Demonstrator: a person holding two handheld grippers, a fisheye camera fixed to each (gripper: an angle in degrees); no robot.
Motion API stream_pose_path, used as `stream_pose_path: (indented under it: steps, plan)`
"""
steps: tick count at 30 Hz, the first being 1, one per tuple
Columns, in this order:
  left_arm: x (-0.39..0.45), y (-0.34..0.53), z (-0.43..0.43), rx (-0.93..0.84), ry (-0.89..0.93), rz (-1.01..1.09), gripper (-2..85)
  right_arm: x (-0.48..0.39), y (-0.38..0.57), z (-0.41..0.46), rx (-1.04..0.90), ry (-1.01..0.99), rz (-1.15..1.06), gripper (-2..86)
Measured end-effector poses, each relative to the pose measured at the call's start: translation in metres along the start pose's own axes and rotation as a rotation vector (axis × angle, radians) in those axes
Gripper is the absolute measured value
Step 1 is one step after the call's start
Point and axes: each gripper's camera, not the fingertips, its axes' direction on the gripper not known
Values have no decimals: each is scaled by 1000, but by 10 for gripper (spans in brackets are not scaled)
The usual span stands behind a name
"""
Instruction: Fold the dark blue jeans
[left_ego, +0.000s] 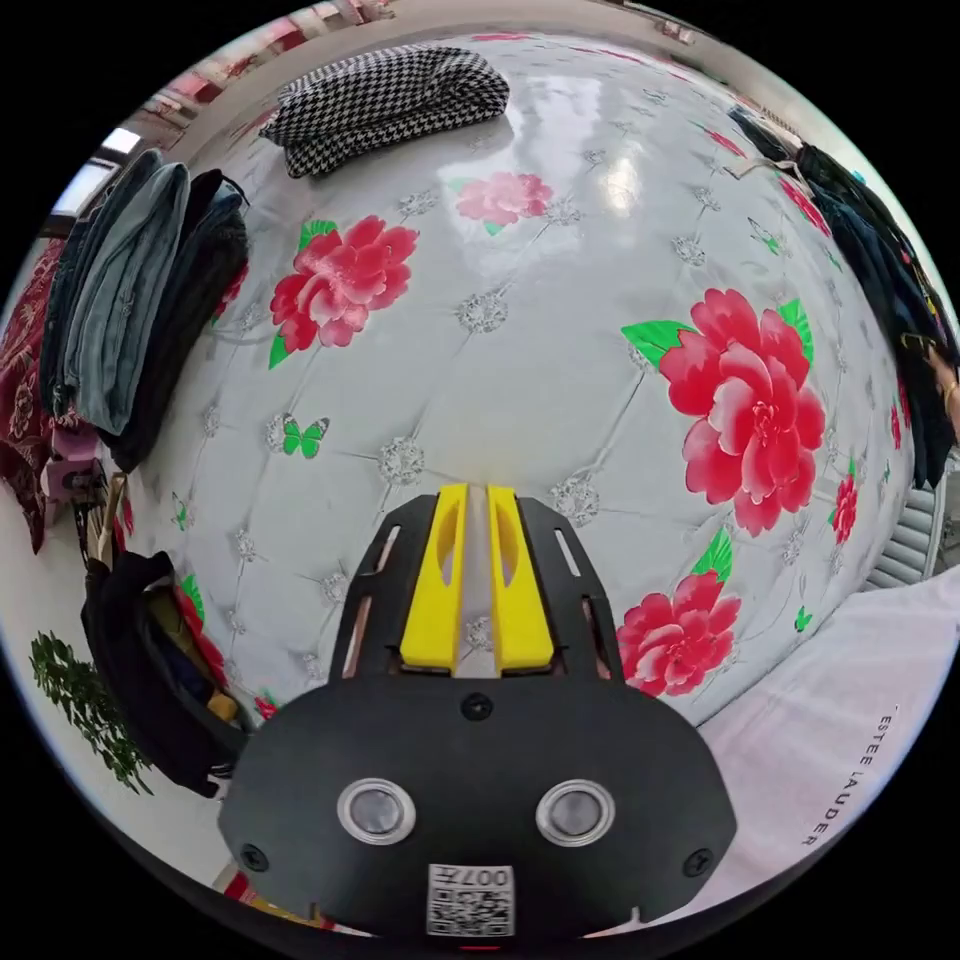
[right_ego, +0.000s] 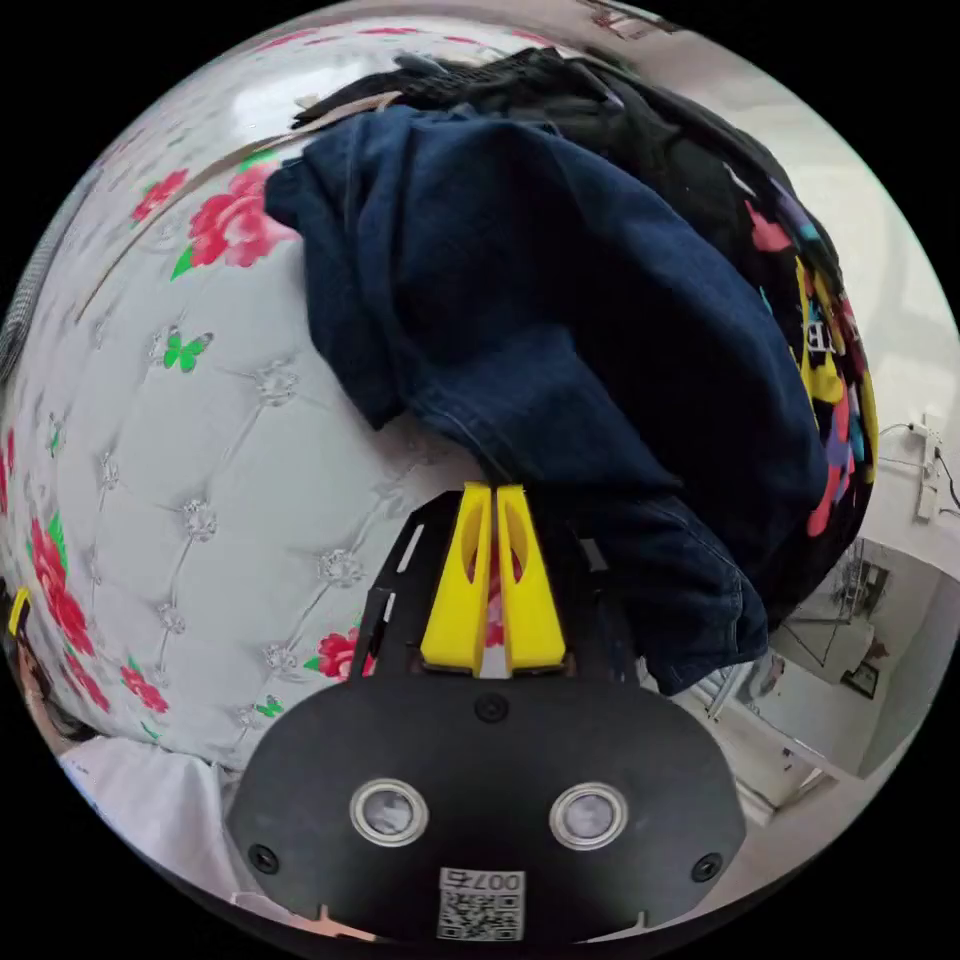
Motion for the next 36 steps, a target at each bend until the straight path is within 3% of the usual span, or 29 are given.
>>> stream_pose_path:
  steps: [4, 11, 17, 24, 29, 33, 36]
  plan:
    - [-1, 17, -28, 89, 202, -101, 23, -30, 20, -32, 150, -9, -108, -1]
    - [20, 53, -69, 157, 240, -10, 43, -58, 78, -111, 363, -204, -268, -3]
    - [12, 83, -108, 233, 284, -7, 61, -198, 137, -220, 550, -702, -703, -1]
    - [-55, 168, -115, 287, 387, -255, 71, -403, 197, -314, 582, -1246, -1078, 18]
    - [-108, 242, -111, 283, 333, -438, 86, -430, 223, -296, 589, -983, -1097, 37]
    - [-131, 281, -104, 229, 309, -518, 103, -353, 186, -208, 519, -684, -795, 50]
    - [-121, 269, -107, 228, 334, -454, 115, -279, 156, -155, 422, -585, -552, 62]
